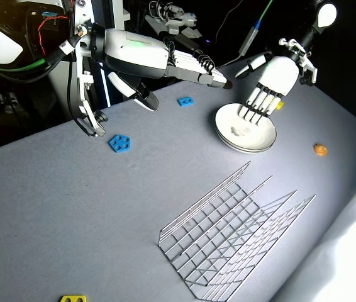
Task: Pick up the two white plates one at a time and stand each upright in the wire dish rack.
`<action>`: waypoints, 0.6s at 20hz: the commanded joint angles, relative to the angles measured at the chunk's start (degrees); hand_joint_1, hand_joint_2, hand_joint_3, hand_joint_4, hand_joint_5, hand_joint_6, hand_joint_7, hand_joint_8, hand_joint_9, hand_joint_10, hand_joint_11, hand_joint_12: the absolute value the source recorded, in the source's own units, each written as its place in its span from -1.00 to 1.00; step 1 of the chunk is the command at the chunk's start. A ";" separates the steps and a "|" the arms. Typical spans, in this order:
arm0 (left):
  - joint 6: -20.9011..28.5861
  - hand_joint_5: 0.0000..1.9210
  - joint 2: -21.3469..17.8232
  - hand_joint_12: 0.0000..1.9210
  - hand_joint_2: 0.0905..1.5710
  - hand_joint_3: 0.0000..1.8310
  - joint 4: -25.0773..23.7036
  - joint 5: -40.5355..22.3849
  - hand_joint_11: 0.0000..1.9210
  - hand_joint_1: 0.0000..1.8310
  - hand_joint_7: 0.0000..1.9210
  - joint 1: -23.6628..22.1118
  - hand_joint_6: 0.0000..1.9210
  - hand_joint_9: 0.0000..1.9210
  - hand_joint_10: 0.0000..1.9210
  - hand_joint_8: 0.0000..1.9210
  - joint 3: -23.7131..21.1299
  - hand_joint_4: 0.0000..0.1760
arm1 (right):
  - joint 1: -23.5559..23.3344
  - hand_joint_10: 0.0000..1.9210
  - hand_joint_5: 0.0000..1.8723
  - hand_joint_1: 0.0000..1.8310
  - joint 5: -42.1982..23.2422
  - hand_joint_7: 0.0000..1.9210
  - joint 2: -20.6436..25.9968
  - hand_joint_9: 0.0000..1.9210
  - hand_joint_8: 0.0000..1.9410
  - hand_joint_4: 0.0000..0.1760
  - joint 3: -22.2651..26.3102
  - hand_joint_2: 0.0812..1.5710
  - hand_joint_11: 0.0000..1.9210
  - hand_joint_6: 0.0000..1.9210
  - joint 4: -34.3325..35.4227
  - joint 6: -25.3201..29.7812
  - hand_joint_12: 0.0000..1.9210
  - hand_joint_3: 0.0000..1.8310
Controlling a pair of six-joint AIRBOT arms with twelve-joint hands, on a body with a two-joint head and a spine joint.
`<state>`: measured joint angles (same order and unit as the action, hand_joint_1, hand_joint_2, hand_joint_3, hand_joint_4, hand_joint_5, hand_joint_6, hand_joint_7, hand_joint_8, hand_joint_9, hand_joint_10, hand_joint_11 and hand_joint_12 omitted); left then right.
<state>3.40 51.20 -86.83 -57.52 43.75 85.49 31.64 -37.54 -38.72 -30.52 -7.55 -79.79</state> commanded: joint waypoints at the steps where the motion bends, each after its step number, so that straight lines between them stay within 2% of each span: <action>1: -0.08 -0.94 0.18 -1.00 0.34 -1.00 1.06 -1.13 -1.00 -1.00 -0.96 0.15 -0.99 -0.99 -1.00 -0.99 -0.59 -1.00 | -0.92 -1.00 -0.99 0.25 -6.92 -1.00 0.09 -1.00 -1.00 -1.00 0.18 0.27 -1.00 -1.00 -0.06 -0.67 -1.00 -1.00; 4: 0.09 -0.94 -0.22 -1.00 0.33 -1.00 1.11 -0.92 -1.00 -1.00 -0.96 -0.31 -0.99 -0.99 -1.00 -1.00 -1.07 -1.00 | -0.92 -1.00 -0.99 0.22 -6.40 -1.00 0.08 -1.00 -1.00 -1.00 0.19 0.25 -1.00 -1.00 -0.06 -1.16 -1.00 -1.00; 8: 1.28 -0.97 -1.37 -1.00 0.32 -1.00 2.13 -0.10 -1.00 -1.00 -0.96 -3.08 -1.00 -0.99 -1.00 -0.99 -1.69 -1.00 | -0.93 -1.00 -1.00 0.25 -6.33 -1.00 0.02 -1.00 -1.00 -1.00 0.10 0.29 -1.00 -1.00 -0.06 -1.89 -1.00 -0.99; 12: 1.78 -0.94 -1.51 -1.00 0.33 -1.00 2.10 -0.09 -1.00 -1.00 -0.94 -3.34 -0.99 -0.96 -0.99 -0.99 -1.61 -1.00 | -0.92 -1.00 -0.99 0.21 -6.48 -1.00 -0.02 -1.00 -1.00 -1.00 -0.23 0.29 -0.97 -1.00 -0.06 -2.16 -0.99 -0.99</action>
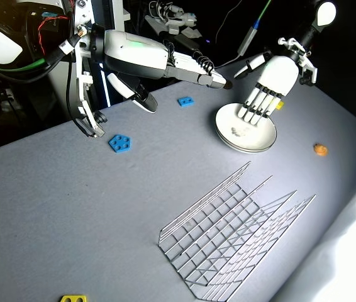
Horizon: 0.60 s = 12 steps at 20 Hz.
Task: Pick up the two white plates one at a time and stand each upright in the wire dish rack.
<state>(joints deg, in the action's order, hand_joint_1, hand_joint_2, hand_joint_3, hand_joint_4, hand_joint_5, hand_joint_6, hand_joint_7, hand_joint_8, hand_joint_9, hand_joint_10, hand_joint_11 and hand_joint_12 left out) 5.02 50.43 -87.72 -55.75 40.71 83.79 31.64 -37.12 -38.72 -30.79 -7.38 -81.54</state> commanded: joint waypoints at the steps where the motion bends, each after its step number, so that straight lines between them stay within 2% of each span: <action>1: 0.16 -0.92 -0.70 -1.00 0.33 -1.00 2.89 -1.86 -0.99 -1.00 -0.92 -0.26 -0.99 -0.94 -0.99 -0.99 0.29 -1.00 | -0.92 -1.00 -0.98 0.24 -6.90 -1.00 -0.02 -1.00 -1.00 -1.00 -0.07 0.28 -0.96 -0.99 -0.23 -0.54 -0.98 -1.00; 12: 0.40 -0.90 -0.16 -0.99 0.33 -1.00 0.30 -0.58 -0.98 -1.00 -0.92 0.91 -0.99 -0.95 -0.99 -0.99 0.68 -1.00 | -0.90 -1.00 -0.98 0.31 -7.15 -1.00 -0.09 -1.00 -1.00 -1.00 -0.20 0.29 -0.96 -0.99 -0.23 -0.97 -0.95 -1.00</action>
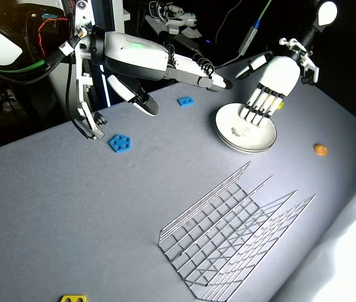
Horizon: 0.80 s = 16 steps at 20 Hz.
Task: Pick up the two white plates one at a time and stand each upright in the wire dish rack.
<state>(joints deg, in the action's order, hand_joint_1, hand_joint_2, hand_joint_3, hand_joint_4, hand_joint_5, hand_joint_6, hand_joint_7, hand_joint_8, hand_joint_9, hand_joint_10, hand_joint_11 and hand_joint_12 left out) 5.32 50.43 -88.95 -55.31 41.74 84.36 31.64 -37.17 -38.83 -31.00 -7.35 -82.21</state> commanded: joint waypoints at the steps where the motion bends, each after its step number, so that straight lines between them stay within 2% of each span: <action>1: 0.09 -0.89 0.05 -0.99 0.34 -1.00 1.46 -0.79 -0.97 -1.00 -0.91 0.22 -0.99 -0.95 -0.99 -0.99 0.50 -1.00 | -0.90 -1.00 -0.96 0.33 -7.11 -1.00 0.02 -1.00 -1.00 -1.00 0.02 0.28 -0.96 -0.99 -0.25 -0.29 -0.94 -1.00; 2: 0.09 -0.90 0.23 -0.99 0.33 -1.00 1.46 -0.70 -0.99 -1.00 -0.92 0.42 -0.99 -0.95 -0.99 -0.99 0.81 -1.00 | -0.90 -1.00 -0.97 0.30 -7.11 -1.00 0.02 -1.00 -1.00 -1.00 0.02 0.30 -0.97 -0.99 -0.25 -0.29 -0.94 -1.00; 3: 0.09 -0.90 0.30 -0.99 0.33 -1.00 1.46 -0.69 -0.99 -1.00 -0.92 0.51 -1.00 -0.95 -0.99 -0.99 0.86 -1.00 | -0.90 -1.00 -0.98 0.28 -7.11 -1.00 0.02 -1.00 -1.00 -1.00 0.02 0.30 -1.00 -1.00 -0.25 -0.29 -0.84 -1.00; 6: 0.08 -0.90 0.32 -0.99 0.33 -1.00 1.28 -0.67 -0.99 -1.00 -0.92 0.84 -1.00 -0.94 -0.99 -0.99 -0.21 -1.00 | -0.86 -1.00 -1.00 0.25 -7.10 -1.00 0.02 -1.00 -1.00 -1.00 0.02 0.29 -1.00 -1.00 -0.25 -0.27 -0.89 -1.00; 11: 0.08 -0.90 0.25 -0.99 0.34 -1.00 1.33 -0.57 -0.98 -1.00 -0.91 0.35 -1.00 -0.93 -0.99 -0.99 -5.42 -1.00 | -0.85 -1.00 -0.97 0.26 -7.10 -1.00 0.02 -1.00 -1.00 -1.00 0.02 0.27 -1.00 -0.99 -0.25 -0.27 -0.94 -1.00; 16: -0.45 -0.89 1.82 -0.98 0.33 -1.00 4.01 -0.46 -0.98 -1.00 -0.89 -1.31 -1.00 -0.92 -0.99 -0.99 -9.35 -1.00 | -0.82 -1.00 -0.99 0.24 -7.10 -1.00 -0.01 -1.00 -1.00 -1.00 0.02 0.30 -0.99 -1.00 -0.25 -0.28 -0.96 -1.00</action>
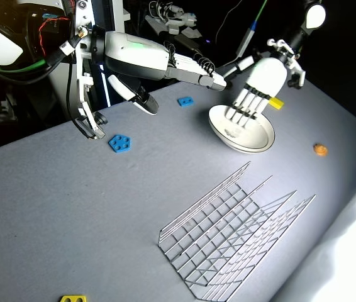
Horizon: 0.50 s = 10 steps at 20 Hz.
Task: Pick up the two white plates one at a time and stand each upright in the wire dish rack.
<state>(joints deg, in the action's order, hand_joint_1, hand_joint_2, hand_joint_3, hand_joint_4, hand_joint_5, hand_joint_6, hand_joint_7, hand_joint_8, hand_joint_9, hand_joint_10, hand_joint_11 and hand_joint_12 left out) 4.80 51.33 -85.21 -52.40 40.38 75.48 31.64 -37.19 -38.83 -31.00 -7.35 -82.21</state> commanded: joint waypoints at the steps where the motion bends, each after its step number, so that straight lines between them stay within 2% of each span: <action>1: -0.24 -0.90 1.23 -0.99 0.33 -1.00 0.27 -3.13 -0.98 -1.00 -0.90 -0.08 -1.00 -0.93 -1.00 -1.00 -1.02 -1.00 | -0.71 -1.00 -0.97 0.24 -7.08 -1.00 -0.04 -1.00 -1.00 -1.00 0.02 0.29 -1.00 -0.99 -0.25 -0.29 -0.96 -1.00; 4: -0.27 -0.91 2.26 -0.99 0.33 -1.00 0.27 -2.30 -1.00 -1.00 -0.91 -0.68 -1.00 -0.94 -1.00 -1.00 -1.57 -1.00 | 0.09 -1.00 -0.95 0.26 -7.25 -1.00 -1.22 -1.00 -1.00 -1.00 -0.18 0.28 -0.98 -0.99 -0.24 -0.36 -0.94 -1.00; 6: -0.26 -0.90 2.91 -0.99 0.32 -1.00 0.30 -1.71 -1.00 -1.00 -0.91 -1.22 -1.00 -0.94 -1.00 -1.00 -1.28 -1.00 | 1.00 -1.00 -0.94 0.29 -9.04 -1.00 -4.13 -1.00 -1.00 -1.00 -1.42 0.29 -1.00 -1.00 -0.06 -1.81 -0.89 -1.00; 8: -0.25 -0.90 2.99 -1.00 0.32 -1.00 0.66 -1.69 -1.00 -1.00 -0.91 -1.17 -1.00 -0.94 -1.00 -1.00 -1.06 -1.00 | 2.43 -1.00 -0.92 0.31 -11.73 -1.00 -7.33 -1.00 -1.00 -1.00 -2.82 0.29 -1.00 -0.99 4.20 -8.59 -0.87 -1.00; 10: -0.25 -0.90 3.06 -1.00 0.32 -1.00 0.72 -1.72 -1.00 -1.00 -0.92 -1.02 -1.00 -0.94 -1.00 -1.00 -0.67 -1.00 | 3.09 -1.00 -0.92 0.31 -12.14 -0.99 -10.28 -1.00 -1.00 -1.00 -5.21 0.28 -1.00 -1.00 4.43 -10.27 -0.80 -1.00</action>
<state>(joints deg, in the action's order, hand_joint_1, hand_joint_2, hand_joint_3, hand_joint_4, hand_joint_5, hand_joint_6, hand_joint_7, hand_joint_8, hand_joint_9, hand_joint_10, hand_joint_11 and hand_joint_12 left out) 4.38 54.19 -85.32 -52.31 39.16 74.76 35.00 -41.56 -49.52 -36.56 -2.61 -92.03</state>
